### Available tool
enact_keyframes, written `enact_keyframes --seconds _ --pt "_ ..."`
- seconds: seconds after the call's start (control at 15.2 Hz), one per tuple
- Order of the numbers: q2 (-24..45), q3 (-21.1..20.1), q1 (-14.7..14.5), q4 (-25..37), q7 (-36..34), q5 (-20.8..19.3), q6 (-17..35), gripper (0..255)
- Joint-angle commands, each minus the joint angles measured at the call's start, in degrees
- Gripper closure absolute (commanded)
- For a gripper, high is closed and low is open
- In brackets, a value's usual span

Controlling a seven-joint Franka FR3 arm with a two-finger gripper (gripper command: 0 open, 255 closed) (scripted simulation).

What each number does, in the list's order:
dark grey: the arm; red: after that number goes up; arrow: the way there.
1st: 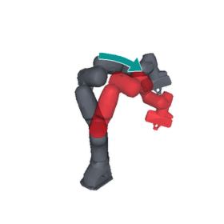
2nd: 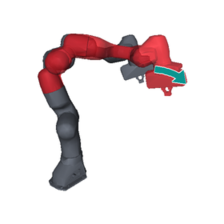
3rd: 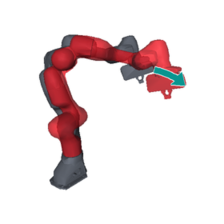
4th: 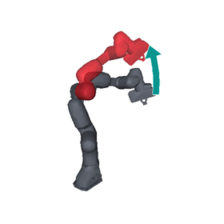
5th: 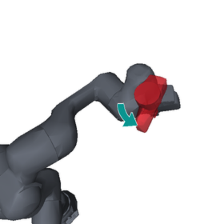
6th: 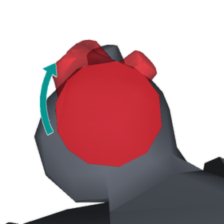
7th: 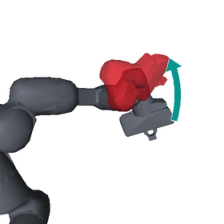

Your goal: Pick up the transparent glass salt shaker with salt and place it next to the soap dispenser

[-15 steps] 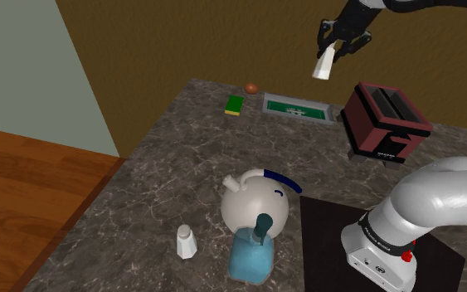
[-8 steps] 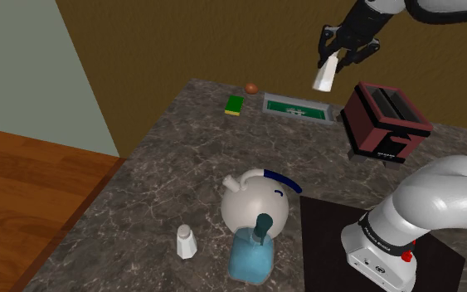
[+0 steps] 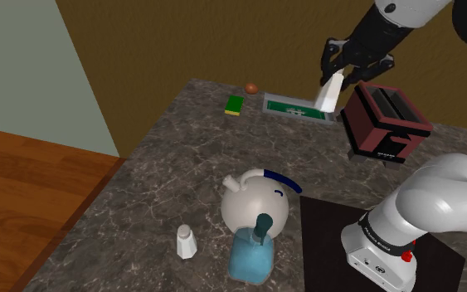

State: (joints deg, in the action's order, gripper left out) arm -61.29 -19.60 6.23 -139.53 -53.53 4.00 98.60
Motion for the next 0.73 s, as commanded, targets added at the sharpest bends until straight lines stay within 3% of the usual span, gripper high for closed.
enact_keyframes --seconds 0.0,0.66 --pt "-1.8 -2.5 -1.2 0.5 -2.5 1.7 -2.4 255" --pt "-5.4 -14.0 -4.8 7.0 -14.3 10.0 -11.8 255"
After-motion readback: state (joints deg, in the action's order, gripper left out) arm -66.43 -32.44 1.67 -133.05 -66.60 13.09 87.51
